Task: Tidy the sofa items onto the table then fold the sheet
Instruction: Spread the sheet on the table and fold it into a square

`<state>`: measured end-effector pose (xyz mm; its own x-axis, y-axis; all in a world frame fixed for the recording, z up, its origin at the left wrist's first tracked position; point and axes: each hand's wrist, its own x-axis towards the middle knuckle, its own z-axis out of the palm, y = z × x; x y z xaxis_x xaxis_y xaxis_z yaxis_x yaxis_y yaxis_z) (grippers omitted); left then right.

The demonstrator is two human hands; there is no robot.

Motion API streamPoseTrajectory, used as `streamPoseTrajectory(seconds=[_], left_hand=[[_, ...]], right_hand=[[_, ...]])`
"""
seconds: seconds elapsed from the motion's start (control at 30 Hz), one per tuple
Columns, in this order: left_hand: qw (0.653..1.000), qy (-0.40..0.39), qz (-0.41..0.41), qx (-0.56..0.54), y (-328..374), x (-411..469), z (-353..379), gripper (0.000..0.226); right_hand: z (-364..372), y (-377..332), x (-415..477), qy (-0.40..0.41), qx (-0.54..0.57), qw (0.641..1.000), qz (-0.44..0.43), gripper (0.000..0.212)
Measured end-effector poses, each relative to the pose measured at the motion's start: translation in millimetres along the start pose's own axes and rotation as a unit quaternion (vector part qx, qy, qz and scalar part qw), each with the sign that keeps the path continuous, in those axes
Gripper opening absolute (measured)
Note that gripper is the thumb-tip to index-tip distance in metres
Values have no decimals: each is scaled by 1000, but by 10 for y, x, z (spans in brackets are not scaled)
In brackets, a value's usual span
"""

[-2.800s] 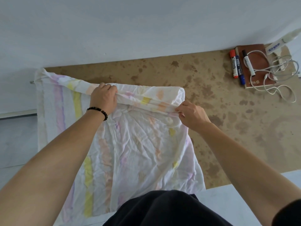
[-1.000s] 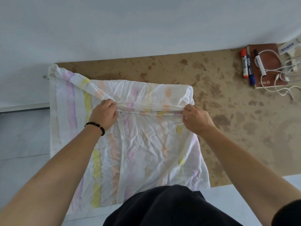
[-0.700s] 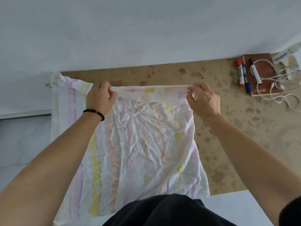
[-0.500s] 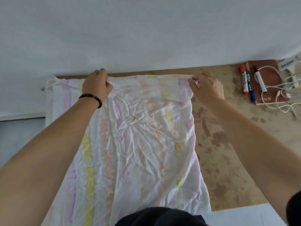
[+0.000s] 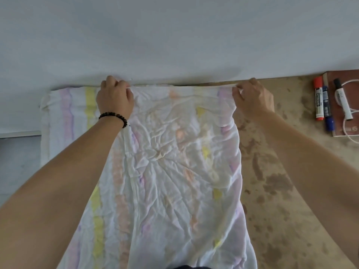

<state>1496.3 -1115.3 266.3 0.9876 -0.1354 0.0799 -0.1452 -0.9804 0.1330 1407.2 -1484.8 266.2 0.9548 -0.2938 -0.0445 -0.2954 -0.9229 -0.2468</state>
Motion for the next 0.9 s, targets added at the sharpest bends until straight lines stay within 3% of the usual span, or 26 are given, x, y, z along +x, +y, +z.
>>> streamPoseTrajectory(seconds=[0.1, 0.23, 0.33, 0.43, 0.5, 0.6, 0.8, 0.9], left_hand=[[998, 2, -52, -29, 65, 64, 57, 28], [1000, -21, 13, -4, 109, -6, 129, 29], [997, 35, -27, -57, 123, -206, 199, 41], [994, 89, -26, -64, 160, -535, 290, 49], [998, -5, -33, -55, 172, -795, 369, 68], [992, -117, -47, 2, 127, -1208, 474, 78], [986, -157, -38, 34, -16, -1665, 419, 78], [987, -147, -48, 35, -32, -1836, 348, 76]], right_hand=[[28, -98, 241, 3, 51, 997, 61, 36], [101, -181, 334, 6, 75, 991, 112, 33], [189, -201, 182, 8, 73, 992, 106, 35], [307, -353, -137, 105, 54, 991, 66, 53], [427, -505, -464, 103, 31, 994, -4, 61], [677, -543, -1022, -53, -51, 993, -97, 67], [728, -458, -1433, -98, -75, 990, -71, 75], [668, -471, -1562, -80, -55, 992, -76, 77]])
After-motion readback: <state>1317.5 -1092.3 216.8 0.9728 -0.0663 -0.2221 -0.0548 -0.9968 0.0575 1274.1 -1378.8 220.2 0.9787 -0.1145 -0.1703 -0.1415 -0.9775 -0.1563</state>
